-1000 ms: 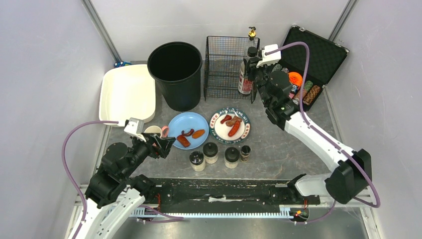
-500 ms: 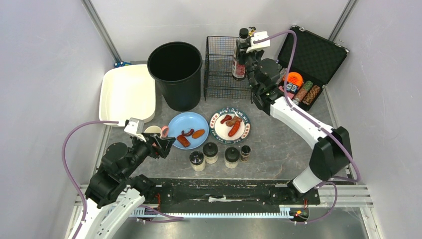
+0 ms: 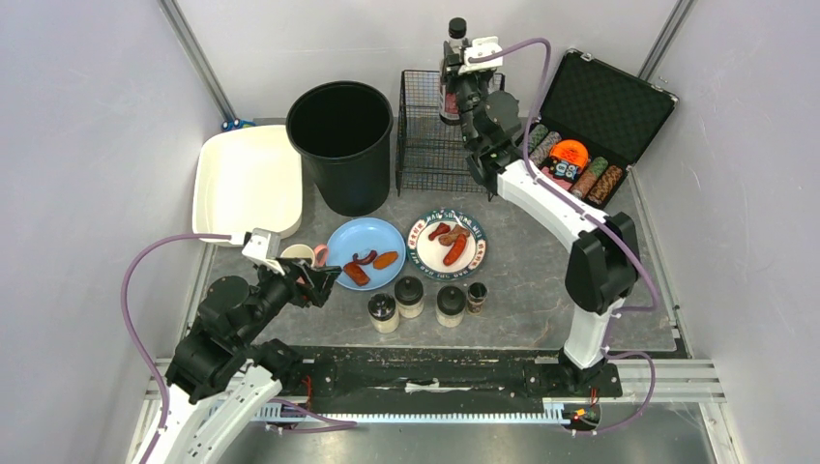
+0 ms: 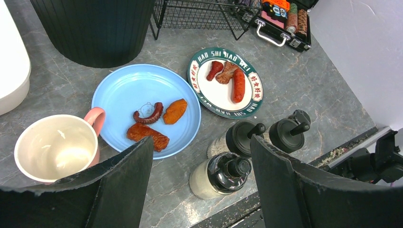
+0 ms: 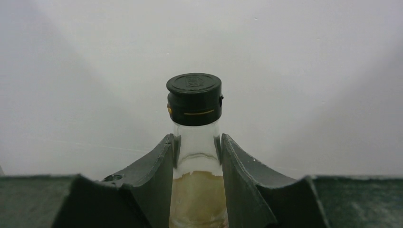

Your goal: Clear the kitchen counter

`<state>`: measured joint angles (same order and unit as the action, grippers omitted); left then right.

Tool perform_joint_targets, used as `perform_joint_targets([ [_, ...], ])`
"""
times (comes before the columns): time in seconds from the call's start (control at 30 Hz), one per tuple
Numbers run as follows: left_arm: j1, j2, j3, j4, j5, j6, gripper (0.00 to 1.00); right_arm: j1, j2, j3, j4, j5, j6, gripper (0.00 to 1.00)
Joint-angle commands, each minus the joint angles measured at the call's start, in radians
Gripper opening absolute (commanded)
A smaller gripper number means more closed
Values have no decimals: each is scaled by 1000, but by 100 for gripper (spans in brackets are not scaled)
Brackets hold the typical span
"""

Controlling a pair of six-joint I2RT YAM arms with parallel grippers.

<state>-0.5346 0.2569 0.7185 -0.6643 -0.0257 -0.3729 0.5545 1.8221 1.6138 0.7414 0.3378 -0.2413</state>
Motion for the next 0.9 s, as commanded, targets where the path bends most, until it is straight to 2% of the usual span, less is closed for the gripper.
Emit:
perform_joint_targets([
  [0.0,-2,17,-2,6,-15,15,80,4,40,140,226,-31,-53,0],
  [0.53,-2,67,-2,-2,-33,6,80,-4,345,508,276,-81,-125,0],
  [0.87,-3,90,-9,14,21,10,80,-65,486,623,343,-98,-24,0],
])
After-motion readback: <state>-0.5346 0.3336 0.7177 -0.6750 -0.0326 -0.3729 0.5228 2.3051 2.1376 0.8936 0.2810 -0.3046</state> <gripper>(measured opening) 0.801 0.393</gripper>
